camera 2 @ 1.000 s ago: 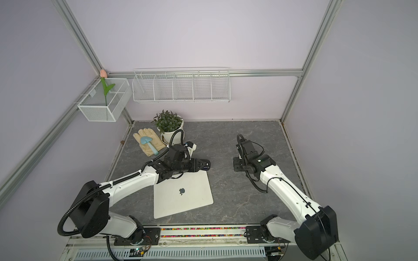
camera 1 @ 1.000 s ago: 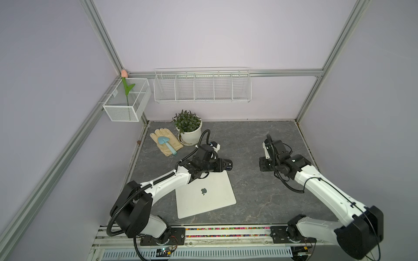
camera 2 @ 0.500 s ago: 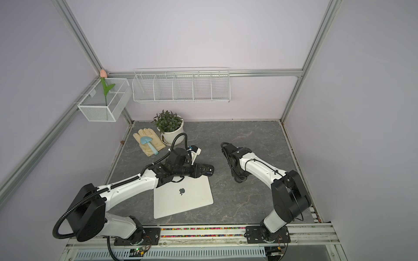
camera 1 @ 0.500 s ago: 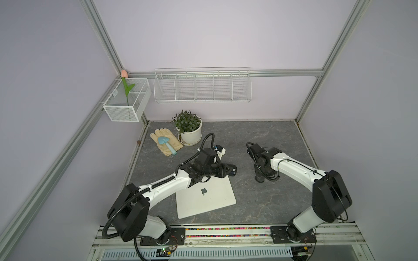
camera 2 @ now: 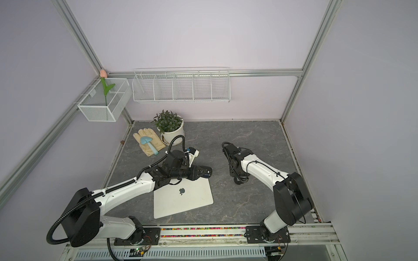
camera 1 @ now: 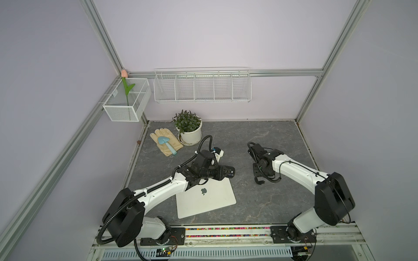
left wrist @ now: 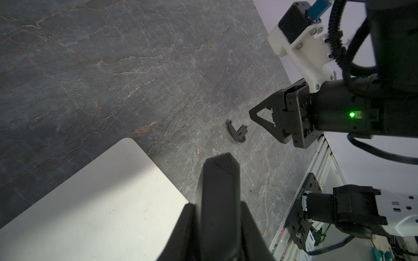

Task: Insert the wireless mouse receiver into the laptop
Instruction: Place the lid at the center of the board, then take out the USB plug from the mouse.

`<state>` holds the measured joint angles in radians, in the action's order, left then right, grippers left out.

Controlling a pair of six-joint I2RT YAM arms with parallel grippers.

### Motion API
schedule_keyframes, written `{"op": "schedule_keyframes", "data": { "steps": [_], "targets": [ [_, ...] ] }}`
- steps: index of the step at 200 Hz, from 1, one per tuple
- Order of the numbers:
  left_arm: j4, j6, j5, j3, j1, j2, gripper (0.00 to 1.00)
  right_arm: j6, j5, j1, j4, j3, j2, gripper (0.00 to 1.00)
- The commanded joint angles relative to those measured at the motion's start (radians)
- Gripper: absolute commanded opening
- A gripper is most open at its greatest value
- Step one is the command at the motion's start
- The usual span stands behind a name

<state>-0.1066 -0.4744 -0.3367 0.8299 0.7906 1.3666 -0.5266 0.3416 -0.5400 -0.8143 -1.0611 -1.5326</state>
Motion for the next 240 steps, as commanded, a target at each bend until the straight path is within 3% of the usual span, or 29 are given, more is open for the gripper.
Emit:
{"op": "schedule_keyframes", "data": {
  "steps": [1, 42, 83, 107, 164, 240],
  "targets": [
    [0.025, 0.022, -0.019, -0.009, 0.002, -0.008, 0.0, 0.025, -0.155, 0.04, 0.074, 0.036, 0.064, 0.56],
    [0.135, 0.036, -0.118, -0.063, 0.003, 0.0, 0.0, 0.04, -0.467, 0.13, 0.335, 0.148, 0.306, 0.65],
    [0.19, -0.023, -0.135, -0.041, 0.004, 0.091, 0.0, -0.057, -0.527, 0.143, 0.508, 0.286, 0.542, 0.67],
    [0.224, -0.094, -0.136, -0.005, 0.004, 0.19, 0.0, -0.16, -0.581, 0.144, 0.601, 0.38, 0.618, 0.75],
    [0.088, -0.135, -0.119, 0.153, 0.013, 0.372, 0.0, -0.344, -0.578, 0.143, 0.716, 0.509, 0.606, 0.83],
    [-0.114, -0.115, -0.066, 0.277, 0.031, 0.479, 0.0, -0.481, -0.667, 0.141, 0.968, 0.578, 0.393, 0.82]
  ]
}}
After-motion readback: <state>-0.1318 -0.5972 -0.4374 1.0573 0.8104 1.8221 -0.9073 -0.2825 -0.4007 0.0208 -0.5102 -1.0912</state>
